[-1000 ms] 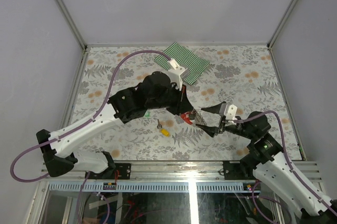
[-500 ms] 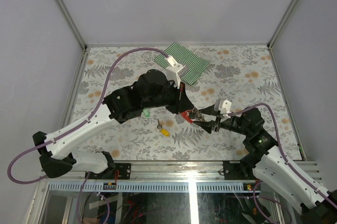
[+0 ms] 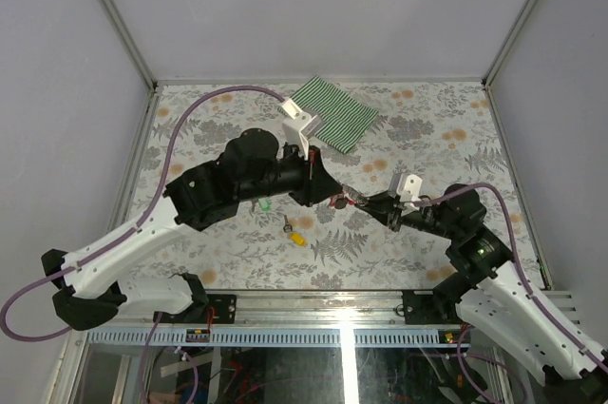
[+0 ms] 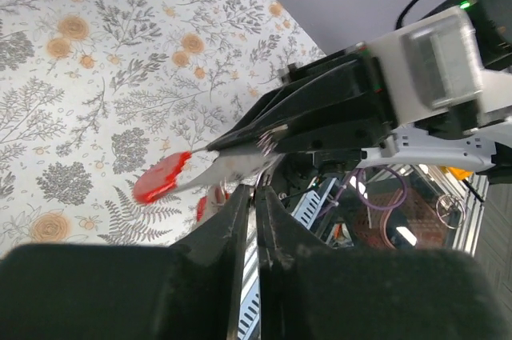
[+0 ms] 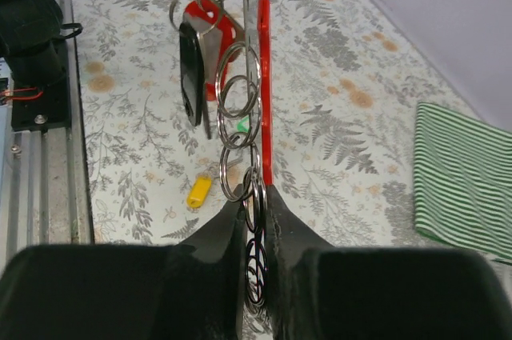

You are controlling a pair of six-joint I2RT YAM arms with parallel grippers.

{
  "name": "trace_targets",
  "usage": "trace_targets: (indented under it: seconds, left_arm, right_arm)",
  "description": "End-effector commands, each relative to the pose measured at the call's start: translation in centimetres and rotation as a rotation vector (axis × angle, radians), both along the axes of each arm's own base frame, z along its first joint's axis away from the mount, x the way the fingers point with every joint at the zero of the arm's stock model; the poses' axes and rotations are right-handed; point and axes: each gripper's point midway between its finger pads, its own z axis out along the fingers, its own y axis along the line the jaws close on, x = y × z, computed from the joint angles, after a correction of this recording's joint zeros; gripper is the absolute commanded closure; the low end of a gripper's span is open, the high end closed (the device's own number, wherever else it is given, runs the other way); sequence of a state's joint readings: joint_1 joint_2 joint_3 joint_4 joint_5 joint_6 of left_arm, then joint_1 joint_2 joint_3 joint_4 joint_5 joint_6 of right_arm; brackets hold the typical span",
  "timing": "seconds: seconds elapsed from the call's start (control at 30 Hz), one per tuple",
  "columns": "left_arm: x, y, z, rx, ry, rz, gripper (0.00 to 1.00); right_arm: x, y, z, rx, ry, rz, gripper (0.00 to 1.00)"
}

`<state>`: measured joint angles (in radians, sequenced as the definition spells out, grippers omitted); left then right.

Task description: Put the keys on the keyring

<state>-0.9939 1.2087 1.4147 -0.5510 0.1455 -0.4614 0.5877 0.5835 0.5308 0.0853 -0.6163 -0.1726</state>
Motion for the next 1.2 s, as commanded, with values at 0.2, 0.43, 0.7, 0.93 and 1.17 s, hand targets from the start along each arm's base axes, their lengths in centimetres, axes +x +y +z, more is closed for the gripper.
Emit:
trace_targets:
  seconds: [0.2, 0.43, 0.7, 0.93, 1.17]
  left_arm:
    - [1.3, 2.0, 0.0, -0.057, -0.076, 0.118, 0.70]
    - [2.7, 4.1, 0.2, -0.112, -0.152, 0.244, 0.53]
    - [2.6, 4.2, 0.8, -0.276, -0.245, 0.247, 0.30]
    - [5.1, 4.8, -0.9, -0.086, -0.558, 0.277, 0.27]
    - [3.1, 4.3, 1.2, -0.046, -1.023, 0.282, 0.27]
  right_arm:
    - [1.8, -4.5, 5.5, -0.259, -0.165, -0.184, 1.00]
    - [2.8, -6.7, 4.0, -0.441, 0.167, -0.331, 0.99]
    - [2.8, -5.9, 3.0, -0.467, 0.458, -0.388, 0.96]
    - [2.4, -5.6, 3.4, -0.473, 0.553, -0.400, 0.97]
    - [1.5, -4.6, 3.8, -0.433, 0.624, -0.357, 0.97]
